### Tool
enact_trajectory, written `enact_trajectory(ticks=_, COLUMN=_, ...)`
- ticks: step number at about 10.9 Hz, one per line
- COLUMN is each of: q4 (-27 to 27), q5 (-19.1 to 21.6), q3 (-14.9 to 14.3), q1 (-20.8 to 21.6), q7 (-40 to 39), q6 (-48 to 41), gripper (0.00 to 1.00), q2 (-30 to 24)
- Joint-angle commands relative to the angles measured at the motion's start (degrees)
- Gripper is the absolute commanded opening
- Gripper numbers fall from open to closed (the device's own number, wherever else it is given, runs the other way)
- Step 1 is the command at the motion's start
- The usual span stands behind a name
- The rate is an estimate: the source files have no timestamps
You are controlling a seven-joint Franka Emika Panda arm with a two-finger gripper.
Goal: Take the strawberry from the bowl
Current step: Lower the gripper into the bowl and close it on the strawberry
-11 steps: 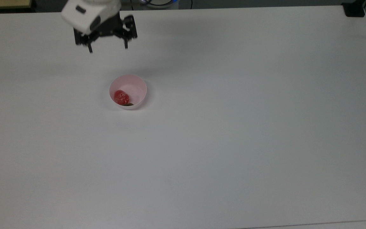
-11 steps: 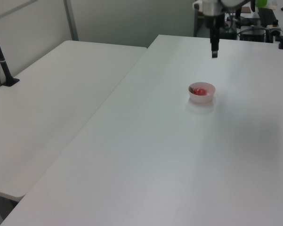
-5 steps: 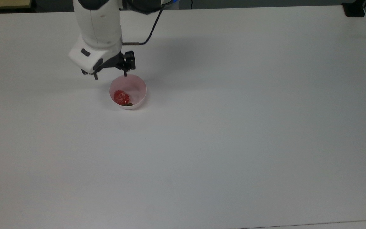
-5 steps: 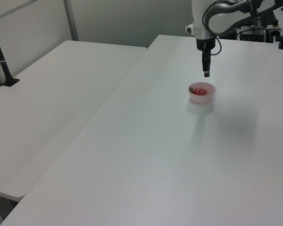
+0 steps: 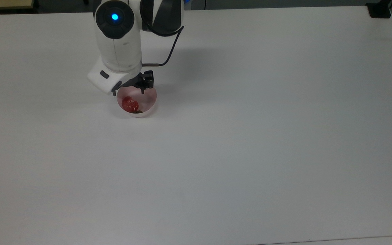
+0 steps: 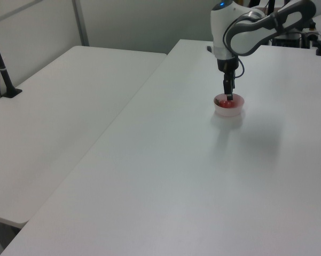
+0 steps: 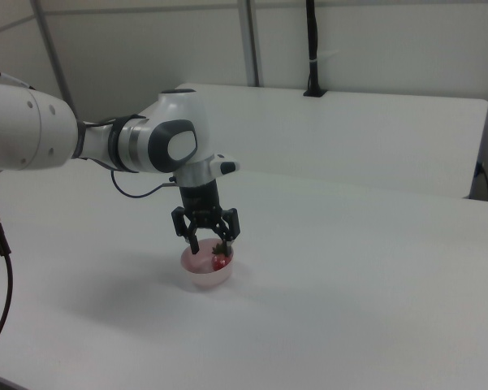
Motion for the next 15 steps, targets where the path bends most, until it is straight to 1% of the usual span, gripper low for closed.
enact_trajectory(ticks=1, q4=-0.8, q5=-0.5, q3=0.7, q1=0.4, q7=3.1, q6=3.5, gripper=0.81, q2=1.6)
enact_trajectory(ticks=2, q4=-0.8, q5=-0.5, q3=0.7, q1=0.3, q7=3.6, q6=4.3, gripper=0.79, q2=2.9)
enact_trajectory(ticks=5, q4=-0.8, q5=-0.5, q3=0.7, q1=0.4, q7=6.5, q6=6.3, gripper=0.78, q2=4.5)
enact_trajectory(ticks=7, q4=-0.8, q5=-0.5, q3=0.8, q1=0.5, q7=6.8, q6=6.4, gripper=0.7, q2=4.7)
enact_trajectory(ticks=9, q4=-0.7, q5=-0.2, q3=0.9, q1=0.4, q7=7.0, q6=6.3, gripper=0.55, q2=4.6)
enact_trajectory(ticks=10, q4=-0.6, q5=-0.2, q3=0.9, q1=0.3, q7=7.1, q6=6.3, gripper=0.51, q2=4.3)
enact_trajectory(ticks=13, q4=-0.3, q5=0.5, q3=0.9, q1=0.0, q7=7.0, q6=5.9, gripper=0.51, q2=3.3)
enact_trajectory(ticks=15, q4=-0.2, q5=0.6, q3=1.6, q1=-0.2, q7=6.9, q6=5.7, gripper=0.51, q2=2.1)
